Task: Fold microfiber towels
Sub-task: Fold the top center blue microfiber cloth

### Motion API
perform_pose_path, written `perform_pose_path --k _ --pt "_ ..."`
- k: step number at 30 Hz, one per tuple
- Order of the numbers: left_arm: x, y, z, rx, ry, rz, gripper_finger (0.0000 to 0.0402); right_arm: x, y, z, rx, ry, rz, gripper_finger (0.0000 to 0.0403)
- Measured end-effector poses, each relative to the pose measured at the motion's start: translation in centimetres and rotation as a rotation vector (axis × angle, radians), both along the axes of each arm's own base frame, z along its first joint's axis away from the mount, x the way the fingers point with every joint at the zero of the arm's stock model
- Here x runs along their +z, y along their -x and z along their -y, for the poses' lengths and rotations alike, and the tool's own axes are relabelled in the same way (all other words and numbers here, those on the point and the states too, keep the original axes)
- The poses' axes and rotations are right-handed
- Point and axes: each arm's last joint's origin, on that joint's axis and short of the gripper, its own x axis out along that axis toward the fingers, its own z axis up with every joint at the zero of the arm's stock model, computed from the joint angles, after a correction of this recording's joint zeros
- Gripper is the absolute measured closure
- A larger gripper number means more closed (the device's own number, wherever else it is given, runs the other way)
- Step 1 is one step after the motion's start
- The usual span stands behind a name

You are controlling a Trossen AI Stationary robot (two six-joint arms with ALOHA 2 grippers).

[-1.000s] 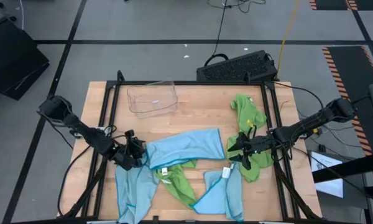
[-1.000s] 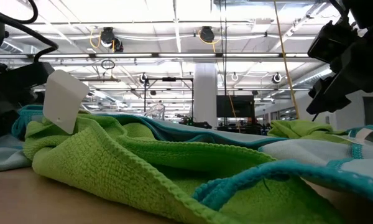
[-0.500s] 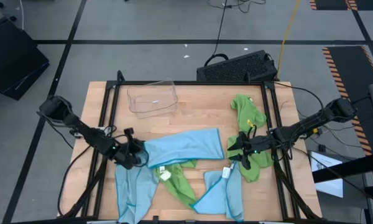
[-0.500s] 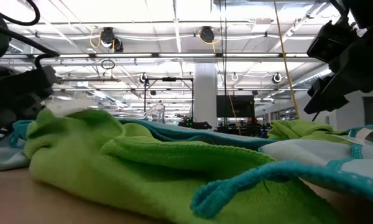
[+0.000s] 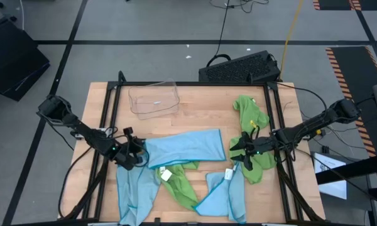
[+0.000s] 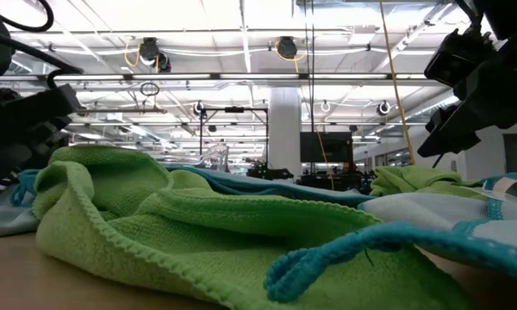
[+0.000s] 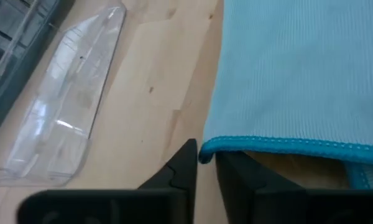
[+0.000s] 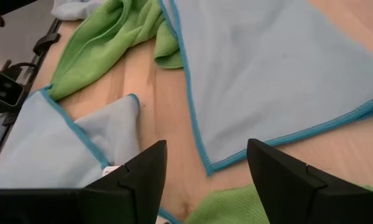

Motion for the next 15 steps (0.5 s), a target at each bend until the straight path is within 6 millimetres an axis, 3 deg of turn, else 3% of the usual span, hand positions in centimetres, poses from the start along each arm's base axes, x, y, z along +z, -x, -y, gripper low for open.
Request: perform_pose_path --k 5,9,15 --pt "1.3 -0.5 0.3 0.009 -0.036 -0.049 0.0266 0.0 0.0 0.0 0.0 -0.001 0.0 0.0189" --pt "3.5 -1.4 1.0 0.025 -0.012 -0.102 0.0219 0.0 0.0 0.0 0.0 -0.002 0.0 0.0189" --pt "7.2 -3.1 3.5 -0.024 0.113 -0.027 0.0207 0.0 0.0 0.0 -0.009 -0.015 -0.002 0.0189"
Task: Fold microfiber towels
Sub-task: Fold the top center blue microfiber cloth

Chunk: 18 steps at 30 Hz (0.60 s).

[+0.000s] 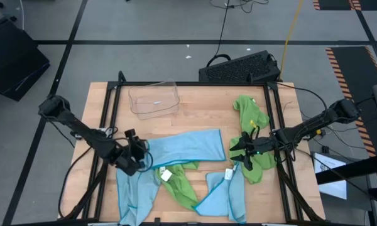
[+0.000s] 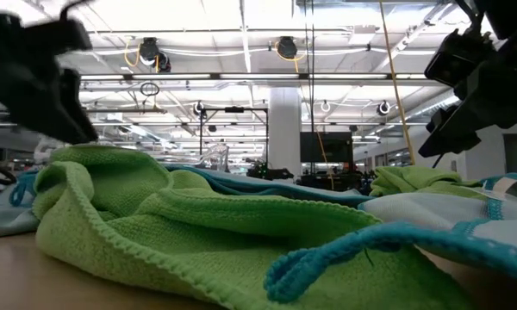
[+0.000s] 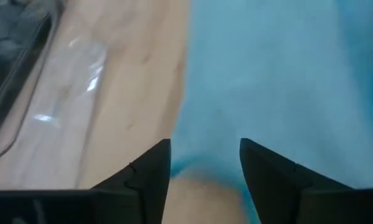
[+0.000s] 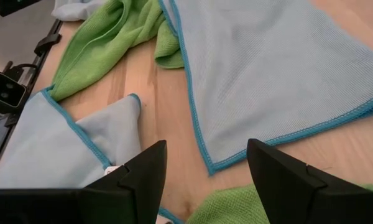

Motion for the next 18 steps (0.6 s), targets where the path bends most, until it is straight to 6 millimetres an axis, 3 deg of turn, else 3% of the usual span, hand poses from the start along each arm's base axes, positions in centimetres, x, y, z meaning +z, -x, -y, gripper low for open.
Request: perform_pose_path --k 5,12,18 --pt "0.8 -0.3 2.2 -0.068 0.016 0.015 0.0221 0.0 0.0 -0.1 -0.002 -0.008 -0.001 0.0189" --pt "-1.2 -0.3 4.4 -0.092 0.097 0.003 0.022 0.0 0.0 -0.1 -0.002 -0.008 -0.002 0.0189" --pt "-2.9 -0.4 7.0 -0.163 0.039 0.039 0.0191 0.0 0.0 0.0 -0.002 -0.007 -0.002 0.0189"
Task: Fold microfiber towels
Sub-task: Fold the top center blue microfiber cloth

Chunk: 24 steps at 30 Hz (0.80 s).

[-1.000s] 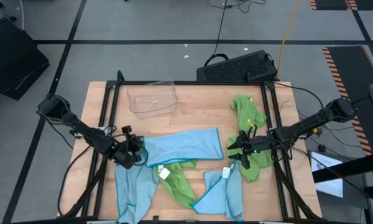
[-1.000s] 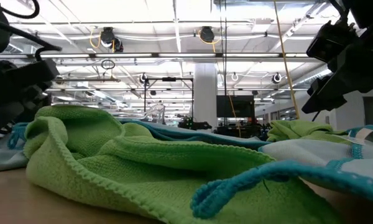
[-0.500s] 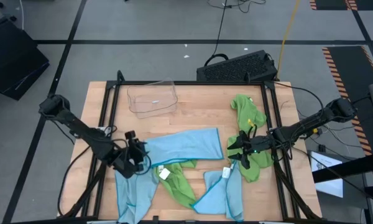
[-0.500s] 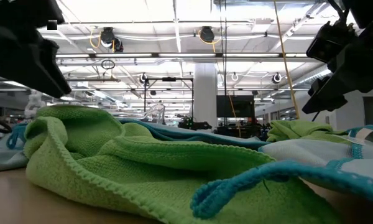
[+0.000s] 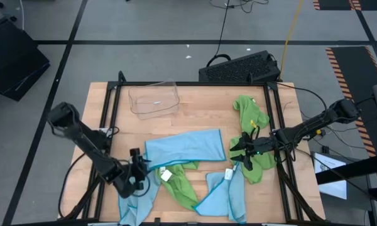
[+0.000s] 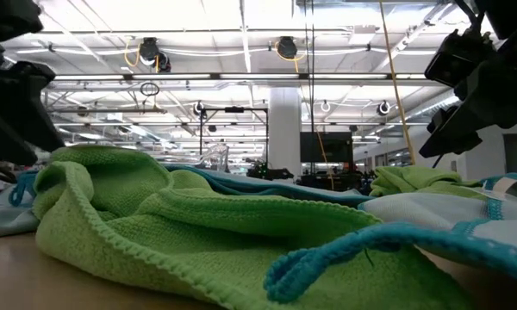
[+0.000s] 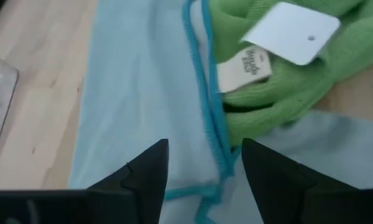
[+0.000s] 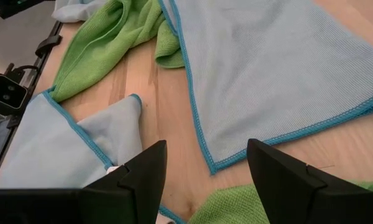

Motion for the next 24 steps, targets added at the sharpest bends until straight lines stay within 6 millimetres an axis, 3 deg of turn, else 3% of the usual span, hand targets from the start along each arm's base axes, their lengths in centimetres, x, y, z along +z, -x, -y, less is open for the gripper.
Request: perform_pose_path --k 7,12,16,24 --pt "-1.9 -0.1 1.0 0.038 -0.033 -0.007 0.0142 0.0 0.0 0.0 0.001 0.001 0.0 0.0189" --pt "-3.1 -0.2 1.1 0.06 -0.039 -0.033 0.0143 0.0 0.0 0.0 0.001 0.002 0.0 0.0189" --pt "-3.4 -0.2 1.0 0.082 -0.038 -0.036 0.0183 0.0 0.0 0.0 0.001 0.002 0.0 0.0189" --pt "-3.1 -0.3 0.9 0.138 0.005 0.002 0.0333 0.0 0.0 0.1 -0.02 0.016 0.006 0.0189"
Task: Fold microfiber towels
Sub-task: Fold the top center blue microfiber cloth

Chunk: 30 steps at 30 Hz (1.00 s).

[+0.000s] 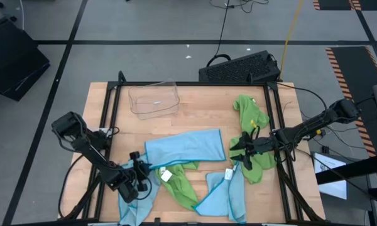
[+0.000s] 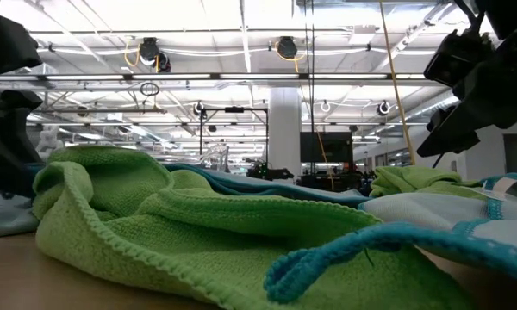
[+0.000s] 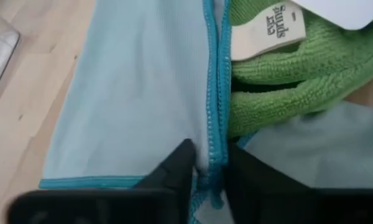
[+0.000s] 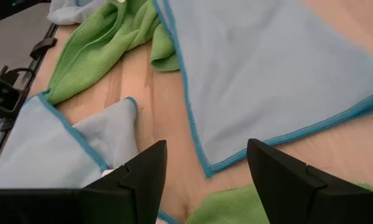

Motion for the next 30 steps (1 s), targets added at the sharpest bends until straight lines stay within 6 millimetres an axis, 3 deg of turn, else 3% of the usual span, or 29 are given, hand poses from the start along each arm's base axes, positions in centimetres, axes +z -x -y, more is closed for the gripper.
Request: perform_pose_path --k 4,7,10,14,21,30 --pt "0.0 0.0 0.0 -0.014 -0.014 -0.006 0.0389 0.1 -0.1 0.1 -0.036 0.022 0.017 0.0189" --pt "0.4 0.0 0.0 -0.029 -0.033 -0.019 0.0392 0.4 -0.4 0.2 -0.087 0.05 0.075 0.0189" --pt "2.0 -0.5 -0.2 -0.012 -0.012 -0.02 0.0393 0.5 -1.0 0.6 -0.21 0.07 0.081 0.0189" --pt "4.7 -1.2 -0.7 -0.016 0.022 -0.019 0.0396 1.4 -3.3 0.1 -0.182 0.137 0.068 0.0189" --pt "7.3 -2.4 -2.6 -0.08 0.086 -0.054 0.0397 4.5 -11.9 -3.5 -0.032 0.321 0.136 0.0188" --pt "7.7 -4.3 -3.9 -0.212 0.19 -0.12 0.0394 4.3 -22.9 -7.9 0.092 0.521 0.248 0.0189"
